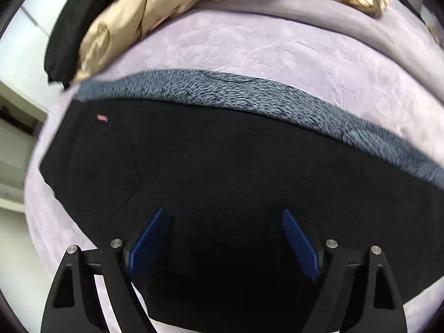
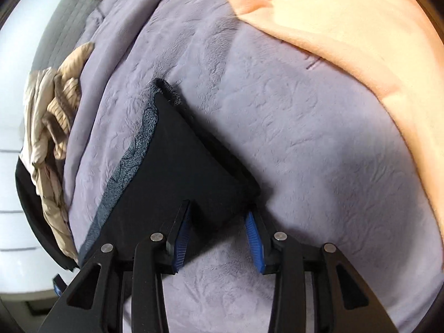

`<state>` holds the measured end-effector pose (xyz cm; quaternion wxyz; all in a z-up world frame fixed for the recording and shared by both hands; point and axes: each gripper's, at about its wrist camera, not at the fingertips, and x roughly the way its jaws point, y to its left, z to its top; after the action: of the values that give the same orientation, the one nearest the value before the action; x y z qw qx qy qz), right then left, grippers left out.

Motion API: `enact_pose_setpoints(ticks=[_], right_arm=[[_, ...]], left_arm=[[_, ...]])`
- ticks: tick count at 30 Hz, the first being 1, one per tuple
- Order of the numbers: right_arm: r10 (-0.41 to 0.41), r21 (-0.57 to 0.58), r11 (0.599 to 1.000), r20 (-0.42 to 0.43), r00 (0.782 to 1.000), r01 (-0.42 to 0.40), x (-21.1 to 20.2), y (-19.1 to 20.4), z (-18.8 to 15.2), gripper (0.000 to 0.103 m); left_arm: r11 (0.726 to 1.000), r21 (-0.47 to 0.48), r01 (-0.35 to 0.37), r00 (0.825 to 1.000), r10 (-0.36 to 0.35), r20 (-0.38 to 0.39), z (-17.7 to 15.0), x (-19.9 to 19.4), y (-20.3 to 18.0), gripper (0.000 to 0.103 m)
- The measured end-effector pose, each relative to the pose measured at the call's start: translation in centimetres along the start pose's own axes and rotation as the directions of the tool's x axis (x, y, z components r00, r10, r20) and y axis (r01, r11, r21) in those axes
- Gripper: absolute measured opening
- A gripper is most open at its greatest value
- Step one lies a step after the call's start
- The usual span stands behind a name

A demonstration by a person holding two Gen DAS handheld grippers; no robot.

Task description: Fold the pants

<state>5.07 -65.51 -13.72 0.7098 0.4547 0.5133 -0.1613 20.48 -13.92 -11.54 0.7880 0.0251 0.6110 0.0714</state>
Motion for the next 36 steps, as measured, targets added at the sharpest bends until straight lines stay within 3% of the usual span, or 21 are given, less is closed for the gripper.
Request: enact_pose_setpoints(ticks=[3,7,13,16,21,25,28,32,36], right_arm=[[0.010,-0.076,0.997,-0.026,1.000,-0.012,-1.4,1.6,-2.1,0.043],[0.067,-0.192,0.978,-0.107,0.992,-0.087,-1.5,6.3,-5.3,0.043],[0.165,-0.380,0.894,-0.210,0.964,-0.237,1.3,18.3,-11.8,0.050],[0.186,-0.477,0.825,-0.276,0.943,-0.303,3.5,25.5,-15.5,0.050],[0.153,-0.657,0.643,-0.394,0.906,-0.394,9.1,39.3,-21.5,0.050],[0.047,-0.763,0.483,-0.467,0.883,-0.429,16.3,49.2,-26.2,0.050],[-0.080,-0.837,0.378,-0.454,0.887,-0.394,22.8,54.6,-29.8,0.050],[-0.185,-0.884,0.307,-0.418,0.889,-0.352,29.7,58.2,-33.0,0.050],[-0.253,-0.901,0.285,-0.399,0.882,-0.326,34.3,60.4,-34.6,0.050]], left_arm=[[1.000,0.017,0.000,1.000,0.000,0.005,-0.1,-0.8,1.6,0.087],[0.996,0.090,0.025,1.000,-0.026,0.010,-0.4,-1.9,4.7,0.087],[0.981,0.177,0.085,0.996,-0.088,0.011,1.3,-2.1,12.5,0.087],[0.975,0.209,0.080,0.996,-0.087,0.024,2.0,-2.7,16.9,0.087],[0.974,0.207,0.090,0.991,-0.108,0.079,3.5,-2.5,23.4,0.087],[0.975,0.178,0.131,0.982,-0.153,0.112,4.6,0.3,24.9,0.087],[0.980,0.128,0.150,0.983,-0.162,0.088,4.7,3.3,25.3,0.087],[0.983,0.063,0.172,0.980,-0.177,0.088,3.7,5.4,26.8,0.087],[0.979,0.055,0.198,0.972,-0.203,0.116,3.0,5.6,27.5,0.087]])
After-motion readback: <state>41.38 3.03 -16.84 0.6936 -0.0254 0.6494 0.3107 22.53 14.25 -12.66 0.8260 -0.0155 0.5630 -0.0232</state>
